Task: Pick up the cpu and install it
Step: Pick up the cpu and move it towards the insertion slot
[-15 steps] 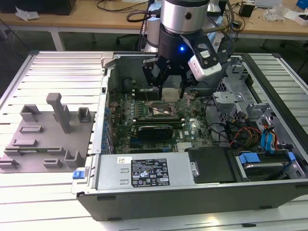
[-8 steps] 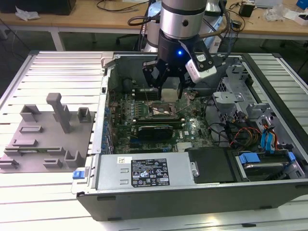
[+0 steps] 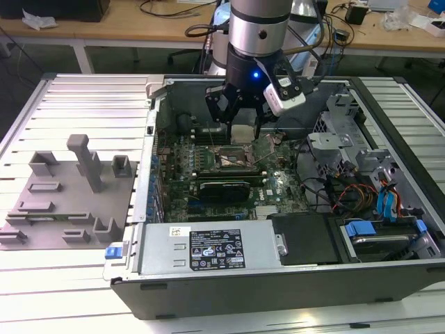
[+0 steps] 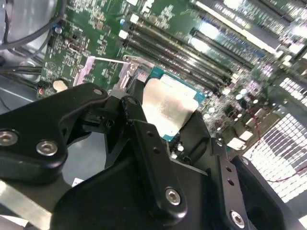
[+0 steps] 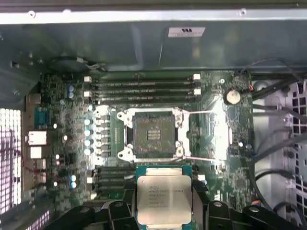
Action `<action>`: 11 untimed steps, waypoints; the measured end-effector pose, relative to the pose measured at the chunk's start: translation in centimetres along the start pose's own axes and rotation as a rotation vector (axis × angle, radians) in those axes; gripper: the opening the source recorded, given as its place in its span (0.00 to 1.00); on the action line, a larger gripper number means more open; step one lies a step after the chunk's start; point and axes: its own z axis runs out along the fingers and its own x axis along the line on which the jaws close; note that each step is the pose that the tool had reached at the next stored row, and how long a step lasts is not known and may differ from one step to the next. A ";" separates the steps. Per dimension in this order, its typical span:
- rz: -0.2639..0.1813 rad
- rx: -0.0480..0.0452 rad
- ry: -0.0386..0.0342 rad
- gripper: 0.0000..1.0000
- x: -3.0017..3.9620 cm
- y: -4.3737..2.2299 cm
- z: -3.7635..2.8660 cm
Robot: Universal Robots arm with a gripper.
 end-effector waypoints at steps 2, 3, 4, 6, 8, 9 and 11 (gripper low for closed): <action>0.000 -0.0009 -0.0001 0.55 0.12 0.56 0.36; 0.000 -0.0010 -0.0002 0.55 0.17 0.72 0.50; 0.000 -0.0008 -0.0003 0.55 0.22 0.85 0.61; 0.000 -0.0009 -0.0015 0.55 0.37 1.13 0.90; 0.000 -0.0010 -0.0037 0.55 0.61 1.35 1.16; 0.000 -0.0011 -0.0049 0.55 0.74 1.46 1.29; -0.001 -0.0010 -0.0071 0.55 1.00 1.68 1.56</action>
